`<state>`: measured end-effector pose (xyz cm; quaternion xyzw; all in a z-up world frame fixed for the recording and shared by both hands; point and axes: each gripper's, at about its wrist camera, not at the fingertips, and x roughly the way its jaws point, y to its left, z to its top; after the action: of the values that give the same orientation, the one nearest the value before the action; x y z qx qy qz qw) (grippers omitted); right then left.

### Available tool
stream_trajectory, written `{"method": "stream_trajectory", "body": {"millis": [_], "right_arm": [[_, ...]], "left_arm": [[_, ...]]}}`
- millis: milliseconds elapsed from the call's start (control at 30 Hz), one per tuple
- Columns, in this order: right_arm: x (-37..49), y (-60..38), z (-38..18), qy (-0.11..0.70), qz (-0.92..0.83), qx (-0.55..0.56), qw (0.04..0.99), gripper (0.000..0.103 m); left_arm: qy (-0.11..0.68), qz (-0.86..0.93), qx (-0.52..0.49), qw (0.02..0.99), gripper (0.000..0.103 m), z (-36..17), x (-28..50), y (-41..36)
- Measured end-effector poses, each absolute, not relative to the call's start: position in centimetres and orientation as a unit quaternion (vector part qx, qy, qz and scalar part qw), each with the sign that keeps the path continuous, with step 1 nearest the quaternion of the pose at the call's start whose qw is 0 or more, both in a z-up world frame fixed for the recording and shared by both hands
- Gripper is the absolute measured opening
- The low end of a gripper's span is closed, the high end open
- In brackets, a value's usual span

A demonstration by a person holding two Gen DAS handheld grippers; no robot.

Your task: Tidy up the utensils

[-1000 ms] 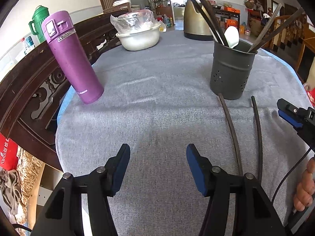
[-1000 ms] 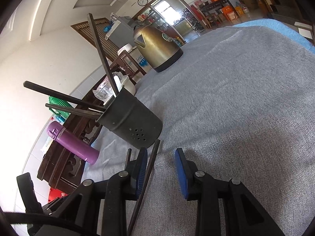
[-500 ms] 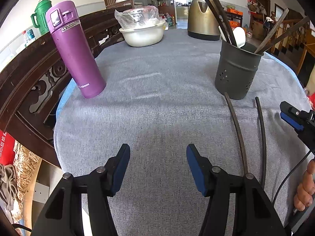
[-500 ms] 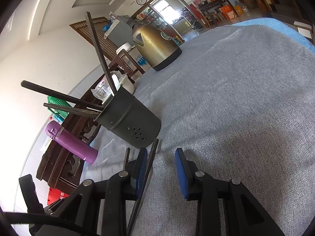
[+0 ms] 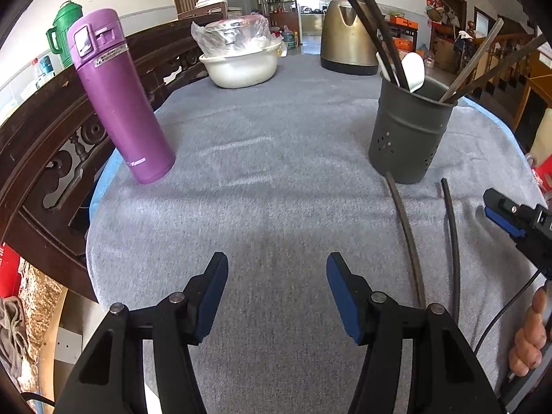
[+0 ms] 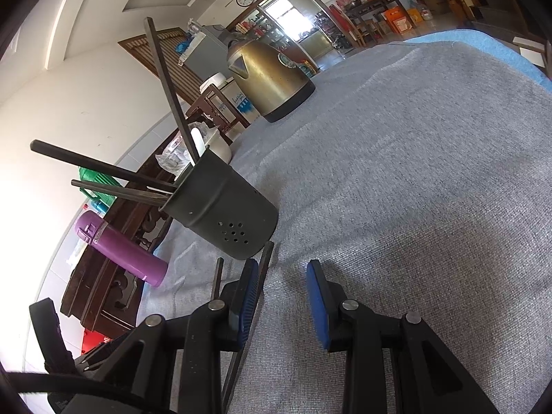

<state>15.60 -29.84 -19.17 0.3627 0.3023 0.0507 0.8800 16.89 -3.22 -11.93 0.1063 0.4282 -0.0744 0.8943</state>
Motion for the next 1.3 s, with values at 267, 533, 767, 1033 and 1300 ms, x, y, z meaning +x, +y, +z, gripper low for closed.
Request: {"method": "stream_trajectory", "body": {"millis": [267,533,767,1033,1300], "right_arm": [[15.5,-29.8,-19.2,0.304,0.043,0.361,0.880,0.033],[15.5,-29.3,-19.0,0.311,0.036,0.352,0.882,0.033],[15.8,-27.9,-18.2,0.321,0.043,0.341,0.883,0.033],[18.7,-25.8,-16.4,0.363,0.039,0.300,0.881,0.033],[21.6,-24.6,-16.8,0.412,0.010,0.253,0.875,0.030]], "left_arm": [[0.417,-0.091,0.107,0.898,0.060,-11.0,17.3,-4.0],[0.411,-0.104,0.108,0.899,0.060,-10.5,17.5,-4.2],[0.416,-0.112,0.111,0.895,0.060,-10.6,17.9,-3.5],[0.441,-0.140,0.087,0.882,0.060,-10.5,20.4,-3.4],[0.463,-0.160,0.079,0.868,0.060,-11.5,22.1,-5.2]]}}
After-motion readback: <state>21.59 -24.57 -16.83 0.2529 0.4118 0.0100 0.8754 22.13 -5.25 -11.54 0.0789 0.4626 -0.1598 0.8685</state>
